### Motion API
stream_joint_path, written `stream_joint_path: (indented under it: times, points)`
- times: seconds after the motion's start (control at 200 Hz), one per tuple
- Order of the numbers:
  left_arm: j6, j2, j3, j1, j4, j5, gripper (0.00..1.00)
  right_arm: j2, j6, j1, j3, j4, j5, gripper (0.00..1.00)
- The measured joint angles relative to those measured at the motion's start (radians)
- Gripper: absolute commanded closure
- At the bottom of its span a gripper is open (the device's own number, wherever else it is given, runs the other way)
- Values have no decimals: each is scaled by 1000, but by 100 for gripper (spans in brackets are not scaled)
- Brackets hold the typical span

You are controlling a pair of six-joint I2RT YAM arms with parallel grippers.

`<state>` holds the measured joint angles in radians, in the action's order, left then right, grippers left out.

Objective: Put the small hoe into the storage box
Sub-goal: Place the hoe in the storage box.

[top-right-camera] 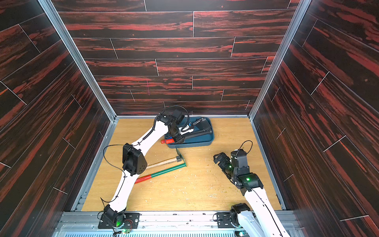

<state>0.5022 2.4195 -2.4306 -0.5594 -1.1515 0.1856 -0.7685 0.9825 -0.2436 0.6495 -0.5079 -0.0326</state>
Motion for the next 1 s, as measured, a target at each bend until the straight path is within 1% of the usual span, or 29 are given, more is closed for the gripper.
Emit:
stream_joint_path:
  times: [0.681, 0.997]
  points:
    - [7, -17, 43, -3, 40, -11, 100, -15, 0, 3, 0, 9, -13, 5]
    - [35, -17, 50, -10, 55, -64, 100, -15, -4, 3, 0, 9, -17, 6]
